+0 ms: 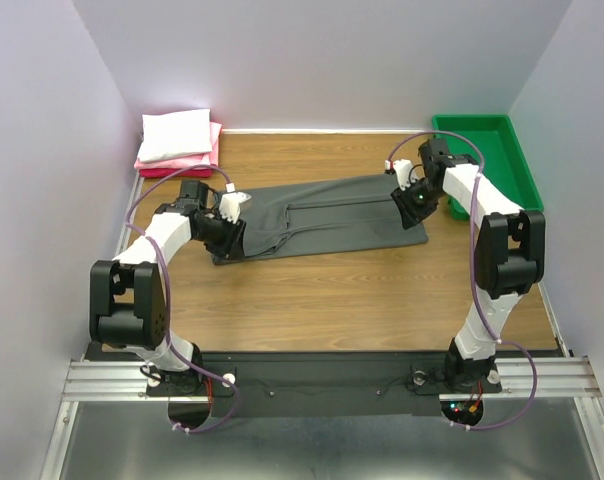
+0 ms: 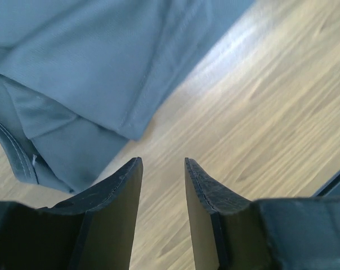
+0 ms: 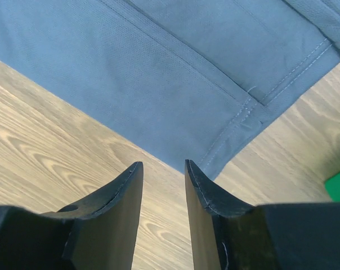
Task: Fold and stack the t-shirts
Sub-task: Fold the tshirt
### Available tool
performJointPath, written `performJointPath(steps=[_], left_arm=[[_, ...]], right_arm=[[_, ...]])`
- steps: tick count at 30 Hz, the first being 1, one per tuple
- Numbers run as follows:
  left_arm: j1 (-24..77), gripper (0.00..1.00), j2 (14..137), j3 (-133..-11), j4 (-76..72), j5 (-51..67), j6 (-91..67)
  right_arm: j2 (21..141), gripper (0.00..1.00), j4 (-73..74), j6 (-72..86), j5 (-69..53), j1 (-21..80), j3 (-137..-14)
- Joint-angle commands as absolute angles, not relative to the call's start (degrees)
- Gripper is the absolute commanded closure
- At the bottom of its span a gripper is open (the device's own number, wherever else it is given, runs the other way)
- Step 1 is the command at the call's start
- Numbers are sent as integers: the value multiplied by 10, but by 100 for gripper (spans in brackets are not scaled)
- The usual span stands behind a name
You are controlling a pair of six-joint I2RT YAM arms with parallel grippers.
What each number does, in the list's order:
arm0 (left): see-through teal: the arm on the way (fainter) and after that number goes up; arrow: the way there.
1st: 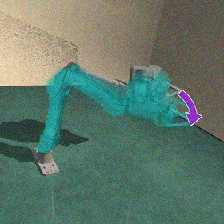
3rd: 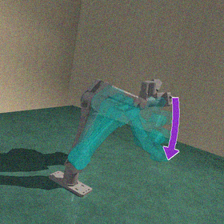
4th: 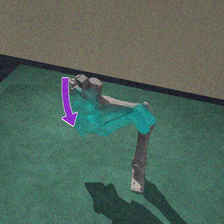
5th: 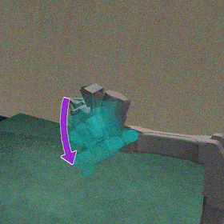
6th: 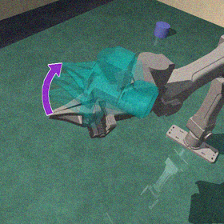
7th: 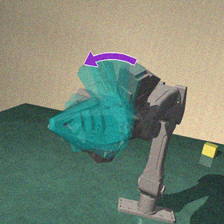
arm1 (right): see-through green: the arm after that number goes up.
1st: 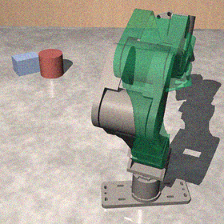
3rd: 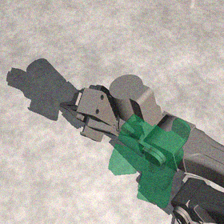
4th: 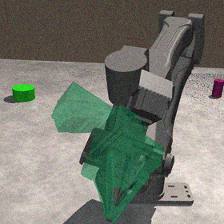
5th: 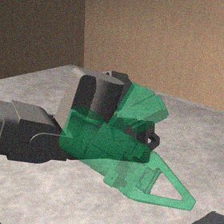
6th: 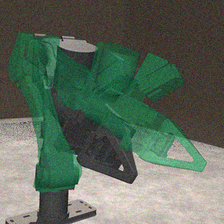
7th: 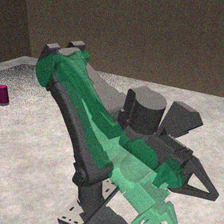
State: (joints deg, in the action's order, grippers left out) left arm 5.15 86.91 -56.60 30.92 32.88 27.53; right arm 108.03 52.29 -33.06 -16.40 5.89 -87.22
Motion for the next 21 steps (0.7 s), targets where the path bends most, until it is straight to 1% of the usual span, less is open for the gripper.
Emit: performJointPath(steps=[1,6,12,17,21], left_arm=[[53,53,881,-570,258,360,180],[53,53,926,-562,238,349,128],[53,51,945,-570,236,321,114],[53,51,940,-570,245,322,120],[52,51,912,-566,253,316,121]], right_arm=[[1064,59,517,-308,-188,54,-873],[1063,59,518,-313,-175,54,-874],[1066,59,517,-316,-168,54,-874],[1066,60,519,-317,-168,54,-873],[1065,60,519,-321,-165,54,-874]])
